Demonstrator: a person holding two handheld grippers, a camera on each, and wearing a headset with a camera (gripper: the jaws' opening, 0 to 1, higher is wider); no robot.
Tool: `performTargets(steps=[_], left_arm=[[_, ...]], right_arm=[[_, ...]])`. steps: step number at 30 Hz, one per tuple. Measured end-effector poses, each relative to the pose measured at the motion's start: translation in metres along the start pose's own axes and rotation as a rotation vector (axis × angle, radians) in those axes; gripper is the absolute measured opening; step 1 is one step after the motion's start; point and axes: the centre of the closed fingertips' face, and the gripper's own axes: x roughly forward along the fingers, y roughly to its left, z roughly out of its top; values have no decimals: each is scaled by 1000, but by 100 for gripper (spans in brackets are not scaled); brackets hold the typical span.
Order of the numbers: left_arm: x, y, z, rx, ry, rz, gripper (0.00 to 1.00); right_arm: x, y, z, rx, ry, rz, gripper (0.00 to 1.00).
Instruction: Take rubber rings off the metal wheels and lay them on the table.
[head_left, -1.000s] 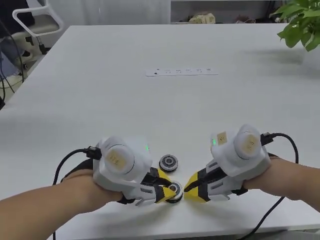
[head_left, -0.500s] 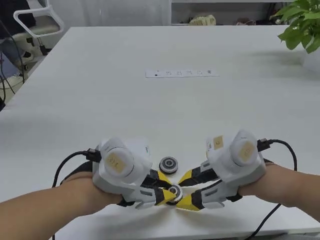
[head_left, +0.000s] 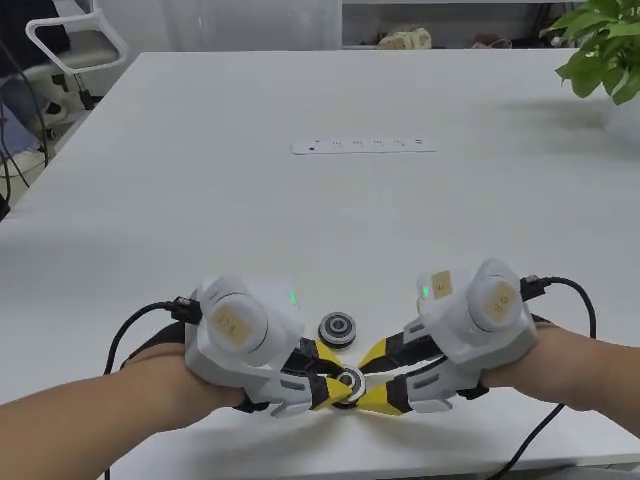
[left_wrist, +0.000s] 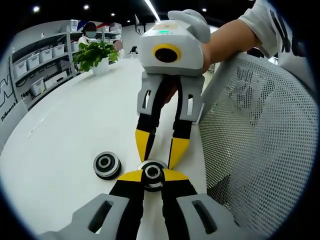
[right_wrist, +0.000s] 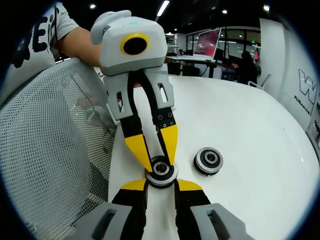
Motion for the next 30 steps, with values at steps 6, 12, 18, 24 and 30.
performTargets(steps=[6,12,18,24,30], left_arm=[[0,0,0,-2,-1,0,8],[0,0,0,-5,0,1,8],[0,0,0,-7,0,2,8],[0,0,0,-7,0,2,8],[0,0,0,-5,-1,2,8]], right_arm=[[-2,0,-3,-2,5,3,13],[-2,0,-3,-7,10,3,11],[-4,0,-4,-10,16,2,4],[-5,0,-5,-3,16,3,0],[-2,-2,-8,16,21,4,0]])
